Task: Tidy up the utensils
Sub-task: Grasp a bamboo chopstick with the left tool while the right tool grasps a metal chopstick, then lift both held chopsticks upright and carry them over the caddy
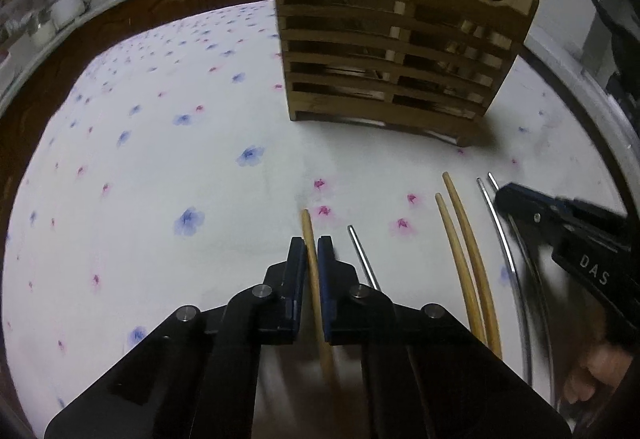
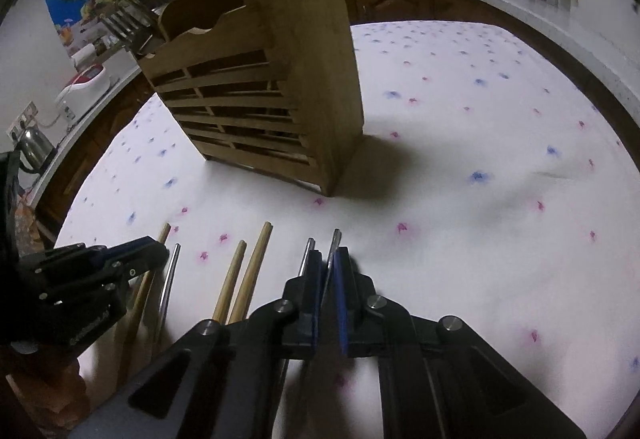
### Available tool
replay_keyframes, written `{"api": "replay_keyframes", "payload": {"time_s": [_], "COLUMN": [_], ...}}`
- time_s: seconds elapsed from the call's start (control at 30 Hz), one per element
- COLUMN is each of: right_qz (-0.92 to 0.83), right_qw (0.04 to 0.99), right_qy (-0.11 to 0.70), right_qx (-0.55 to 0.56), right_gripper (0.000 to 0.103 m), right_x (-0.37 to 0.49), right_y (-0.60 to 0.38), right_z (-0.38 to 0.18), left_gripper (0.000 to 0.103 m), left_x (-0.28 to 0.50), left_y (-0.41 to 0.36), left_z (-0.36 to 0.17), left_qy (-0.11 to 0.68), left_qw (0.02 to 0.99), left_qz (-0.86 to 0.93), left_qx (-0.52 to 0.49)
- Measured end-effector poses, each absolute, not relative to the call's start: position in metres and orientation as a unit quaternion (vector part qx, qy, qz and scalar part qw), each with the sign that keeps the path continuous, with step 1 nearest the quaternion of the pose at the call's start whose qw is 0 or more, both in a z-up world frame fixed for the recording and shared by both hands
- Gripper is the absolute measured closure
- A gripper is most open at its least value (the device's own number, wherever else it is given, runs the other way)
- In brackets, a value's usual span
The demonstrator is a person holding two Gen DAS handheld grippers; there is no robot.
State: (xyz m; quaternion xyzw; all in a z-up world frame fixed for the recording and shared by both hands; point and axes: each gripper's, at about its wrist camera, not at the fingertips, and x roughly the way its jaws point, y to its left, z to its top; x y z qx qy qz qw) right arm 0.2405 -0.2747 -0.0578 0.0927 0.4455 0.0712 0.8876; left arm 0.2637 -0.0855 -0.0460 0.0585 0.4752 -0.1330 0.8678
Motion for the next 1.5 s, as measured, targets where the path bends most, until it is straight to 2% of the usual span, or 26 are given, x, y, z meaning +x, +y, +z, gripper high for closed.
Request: {"api": "replay_keyframes", "payload": {"time_s": [0.33,0.8,1.5], "right_qz": [0.105,0.125,0.123], "right_qw": [0.908,0.940,0.955], "right_qy": [0.379,0.284,0.231], "right_qx": [0.143,0.138,0.139], "right_gripper": [0.099,0.099,0.099], "right_x": [0.187,0.133,0.131], "right_y": [-0.287,-0.292,-0.297], "right_z": [0.000,0.082,0.120], "left_gripper": [0.099,0.099,0.099], "left_x": [0.221,0.167,0.161], "left_y": [-0.045,-0.015,-0.013], "left_z": [0.014,0.100,0.131], "left_qy": [0.426,0.338,0.292], "left_qw": [0.891,0.920,0.934], "left_qz": [-0.157,-0.191,-0.191], "left_qx": [-0.019,-0.061,-0.074]}}
